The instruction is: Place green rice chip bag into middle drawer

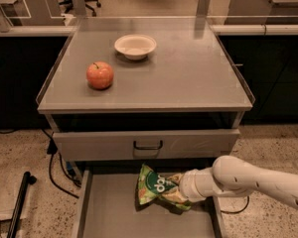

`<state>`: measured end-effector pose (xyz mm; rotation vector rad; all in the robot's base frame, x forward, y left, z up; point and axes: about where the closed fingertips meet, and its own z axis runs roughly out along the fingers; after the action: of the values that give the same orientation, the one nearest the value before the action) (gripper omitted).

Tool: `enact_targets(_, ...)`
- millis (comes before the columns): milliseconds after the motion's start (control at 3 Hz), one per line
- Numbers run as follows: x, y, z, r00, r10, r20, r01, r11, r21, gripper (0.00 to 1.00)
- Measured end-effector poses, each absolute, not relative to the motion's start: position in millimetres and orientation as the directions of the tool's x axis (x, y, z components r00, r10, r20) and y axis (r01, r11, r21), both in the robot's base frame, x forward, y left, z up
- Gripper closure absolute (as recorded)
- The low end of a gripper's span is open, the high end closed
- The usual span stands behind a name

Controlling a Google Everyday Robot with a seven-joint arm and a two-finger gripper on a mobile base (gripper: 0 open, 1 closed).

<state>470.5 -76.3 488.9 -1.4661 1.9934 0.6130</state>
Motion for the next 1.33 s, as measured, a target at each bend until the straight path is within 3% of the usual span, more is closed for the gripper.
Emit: enact_targets(1333, 484, -74, 407, -0.114, -0.663, -0.74, -0.987, 0.163, 0.006, 1.0)
